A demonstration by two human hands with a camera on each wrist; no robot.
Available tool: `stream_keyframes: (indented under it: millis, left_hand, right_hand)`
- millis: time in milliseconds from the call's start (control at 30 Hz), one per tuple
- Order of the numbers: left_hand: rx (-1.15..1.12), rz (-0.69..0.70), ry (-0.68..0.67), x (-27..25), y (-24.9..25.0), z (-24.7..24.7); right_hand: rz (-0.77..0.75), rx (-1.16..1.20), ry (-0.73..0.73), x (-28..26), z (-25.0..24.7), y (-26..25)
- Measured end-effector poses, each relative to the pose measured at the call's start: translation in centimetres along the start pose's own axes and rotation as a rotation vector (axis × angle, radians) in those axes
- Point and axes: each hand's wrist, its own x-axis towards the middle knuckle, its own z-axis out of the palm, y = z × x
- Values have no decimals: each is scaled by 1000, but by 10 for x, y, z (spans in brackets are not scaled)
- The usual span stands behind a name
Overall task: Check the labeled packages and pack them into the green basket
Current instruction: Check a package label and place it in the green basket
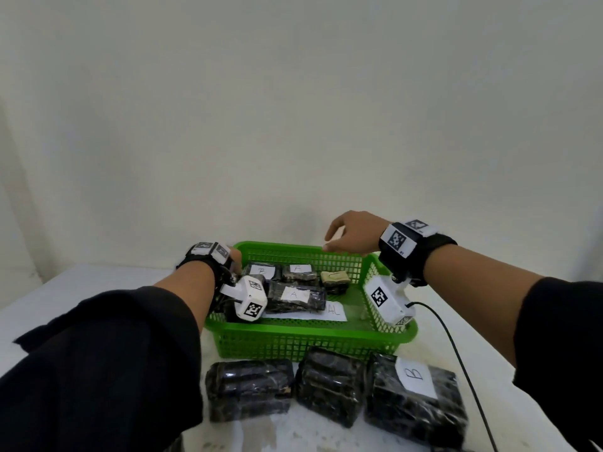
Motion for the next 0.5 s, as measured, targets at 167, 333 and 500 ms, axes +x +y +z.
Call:
stream_keyframes:
  millis: [167,333,500]
  left_hand:
    - [-350,-4,222,-63,18,-41]
    - [-528,20,476,-112,29,-72]
    - [-424,221,555,-190,34,-81]
  right_hand:
    - [-29,-204,-23,-36,-14,-3]
    - [-18,-251,6,-75,-18,-10]
    - [-56,-231,11,-122,-19,-29]
